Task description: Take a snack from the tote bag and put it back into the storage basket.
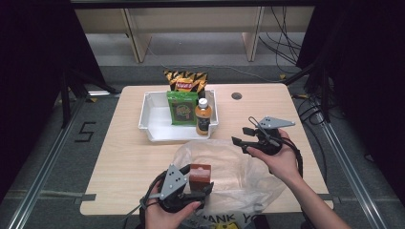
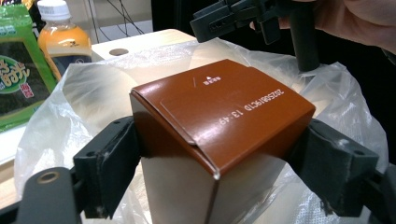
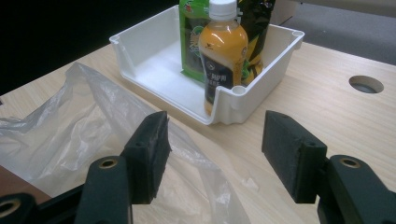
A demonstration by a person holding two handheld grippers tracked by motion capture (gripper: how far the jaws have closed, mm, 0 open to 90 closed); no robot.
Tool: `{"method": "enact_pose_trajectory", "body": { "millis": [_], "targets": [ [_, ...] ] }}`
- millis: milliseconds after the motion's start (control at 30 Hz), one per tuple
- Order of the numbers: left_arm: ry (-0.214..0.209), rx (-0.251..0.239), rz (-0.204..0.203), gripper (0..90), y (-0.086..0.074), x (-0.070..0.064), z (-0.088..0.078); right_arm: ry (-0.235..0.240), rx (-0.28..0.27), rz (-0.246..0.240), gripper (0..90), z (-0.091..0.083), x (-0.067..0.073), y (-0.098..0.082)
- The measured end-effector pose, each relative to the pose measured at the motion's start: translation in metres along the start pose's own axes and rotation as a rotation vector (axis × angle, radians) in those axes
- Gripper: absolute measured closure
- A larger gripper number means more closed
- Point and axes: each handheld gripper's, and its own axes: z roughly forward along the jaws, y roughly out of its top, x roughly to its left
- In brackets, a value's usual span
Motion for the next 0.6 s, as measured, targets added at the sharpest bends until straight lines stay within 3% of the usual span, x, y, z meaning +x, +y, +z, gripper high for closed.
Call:
{"method": "enact_pose_trajectory", "body": {
  "millis": [233, 367, 467, 533, 600],
  "targets": [
    [-0.047, -0.004, -0.003, 18.5, 0.001, 0.01, -0.001, -0.006, -0.017, 0.003, 41.6, 0.003, 0.001, -0.001],
    [-0.066, -0.002, 0.001, 18.9, 0.002, 0.013, -0.003, 0.0, 0.009, 0.0, 41.6, 0.001, 0.001, -0.001],
    [-0.062, 0.007, 0.0, 19.1, 0.003, 0.016, -0.005, -0.002, -0.005, -0.024, 41.7, 0.002, -0.001, -0.001],
    [-0.068, 0.001, -0.004, 19.1, 0.002, 0.017, -0.004, 0.001, 0.0, 0.004, 41.7, 0.002, 0.001, -0.001],
    [-0.072, 0.0, -0.002, 19.1, 0.002, 0.018, -0.004, 0.002, 0.0, 0.002, 41.7, 0.002, 0.001, -0.001]
  ]
}}
